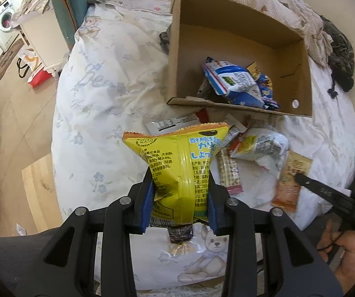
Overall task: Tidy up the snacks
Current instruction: 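Grasp the tan peanut snack bag with the right gripper while the left gripper holds the yellow bag, then carry both bags over the box and open both grippers to drop them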
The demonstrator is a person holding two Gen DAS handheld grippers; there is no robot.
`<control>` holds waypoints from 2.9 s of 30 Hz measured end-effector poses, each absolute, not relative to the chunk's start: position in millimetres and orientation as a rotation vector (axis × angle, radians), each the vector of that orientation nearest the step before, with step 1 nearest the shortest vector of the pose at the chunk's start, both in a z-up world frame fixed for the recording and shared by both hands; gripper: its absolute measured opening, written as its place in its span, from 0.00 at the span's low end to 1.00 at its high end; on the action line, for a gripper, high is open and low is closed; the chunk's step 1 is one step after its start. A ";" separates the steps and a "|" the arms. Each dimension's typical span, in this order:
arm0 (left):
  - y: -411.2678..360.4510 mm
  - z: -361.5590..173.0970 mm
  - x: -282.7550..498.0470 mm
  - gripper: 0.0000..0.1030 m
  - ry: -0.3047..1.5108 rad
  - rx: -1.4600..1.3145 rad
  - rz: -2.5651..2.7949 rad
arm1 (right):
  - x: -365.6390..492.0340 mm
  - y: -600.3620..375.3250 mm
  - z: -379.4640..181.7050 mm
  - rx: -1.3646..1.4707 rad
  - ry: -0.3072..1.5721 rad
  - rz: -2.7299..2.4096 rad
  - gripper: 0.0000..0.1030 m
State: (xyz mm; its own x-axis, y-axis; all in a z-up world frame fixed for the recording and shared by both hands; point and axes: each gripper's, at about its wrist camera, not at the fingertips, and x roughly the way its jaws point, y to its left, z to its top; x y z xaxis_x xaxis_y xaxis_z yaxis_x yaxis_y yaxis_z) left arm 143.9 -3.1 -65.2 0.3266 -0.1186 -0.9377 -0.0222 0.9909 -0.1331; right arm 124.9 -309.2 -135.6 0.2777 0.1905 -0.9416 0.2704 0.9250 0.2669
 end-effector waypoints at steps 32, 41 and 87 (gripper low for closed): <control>12.3 -0.2 159.5 0.31 1.023 -0.108 -0.011 | 128.2 -341.0 -25.9 0.611 0.886 0.087 0.04; -3.1 21.0 216.2 0.31 0.966 -0.090 -0.019 | 180.6 -342.4 -6.4 0.575 0.840 0.106 0.04; -41.5 -38.5 265.3 0.33 0.859 0.012 -0.086 | 264.6 -304.7 -69.8 0.551 0.999 0.203 0.05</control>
